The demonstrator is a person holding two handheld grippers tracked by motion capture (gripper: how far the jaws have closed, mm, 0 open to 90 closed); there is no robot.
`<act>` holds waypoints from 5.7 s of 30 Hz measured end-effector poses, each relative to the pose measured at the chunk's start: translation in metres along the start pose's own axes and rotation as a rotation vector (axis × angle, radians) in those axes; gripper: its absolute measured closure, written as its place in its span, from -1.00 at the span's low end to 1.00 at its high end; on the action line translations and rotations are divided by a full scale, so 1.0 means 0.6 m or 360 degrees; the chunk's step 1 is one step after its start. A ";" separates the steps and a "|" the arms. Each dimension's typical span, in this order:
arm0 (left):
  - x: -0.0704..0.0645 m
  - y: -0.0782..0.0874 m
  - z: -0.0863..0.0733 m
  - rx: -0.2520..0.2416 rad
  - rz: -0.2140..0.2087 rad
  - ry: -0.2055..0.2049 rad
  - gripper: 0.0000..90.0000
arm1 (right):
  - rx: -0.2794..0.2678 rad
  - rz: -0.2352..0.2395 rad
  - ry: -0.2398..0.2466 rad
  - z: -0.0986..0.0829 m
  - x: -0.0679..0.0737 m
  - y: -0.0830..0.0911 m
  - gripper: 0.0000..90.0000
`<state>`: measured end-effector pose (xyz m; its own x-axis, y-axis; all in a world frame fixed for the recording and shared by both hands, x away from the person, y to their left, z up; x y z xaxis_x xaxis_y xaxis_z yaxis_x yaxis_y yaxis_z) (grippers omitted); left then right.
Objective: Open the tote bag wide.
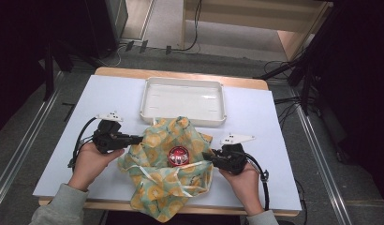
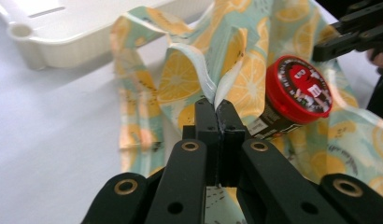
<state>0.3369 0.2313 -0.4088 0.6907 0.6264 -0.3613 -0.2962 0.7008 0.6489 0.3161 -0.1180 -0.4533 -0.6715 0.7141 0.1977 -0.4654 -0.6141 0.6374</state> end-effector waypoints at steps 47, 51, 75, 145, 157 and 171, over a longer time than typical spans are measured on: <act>0.018 0.031 -0.006 -0.0056 0.0044 0.0039 0.52 | -0.0141 -0.0147 0.0004 0.008 -0.040 0.089 0.46; 0.000 0.040 0.004 -0.0055 0.0007 0.0000 0.55 | -0.0198 -0.0101 0.0002 0.017 -0.028 0.103 0.61; -0.062 -0.052 -0.019 0.0206 -0.0137 -0.0077 1.00 | 0.0022 0.0075 0.0140 0.038 0.045 0.015 1.00; 0.015 -0.060 -0.103 0.0273 0.0179 0.0178 1.00 | 0.0333 -0.0152 0.0044 -0.091 0.023 0.002 1.00; 0.034 -0.048 -0.100 0.0257 0.0264 0.0202 1.00 | 0.0356 -0.0246 0.0013 -0.096 -0.004 0.018 1.00; -0.011 -0.020 -0.080 0.0088 0.0071 0.0075 0.86 | 0.0107 -0.0061 0.0049 -0.060 0.027 0.045 1.00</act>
<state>0.3043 0.2352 -0.4465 0.6454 0.6729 -0.3615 -0.2882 0.6528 0.7006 0.2720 -0.1352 -0.4600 -0.6718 0.7254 0.1498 -0.4521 -0.5618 0.6928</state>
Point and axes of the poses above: each handheld gripper's, and its own axes: y roughly backward along the jaws, z roughly out of its top, x roughly to its left, the point moved 3 cm from there along -y, roughly forward along the jaws, and after that the axes turned 4 degrees about -z, right-handed, at the moved point
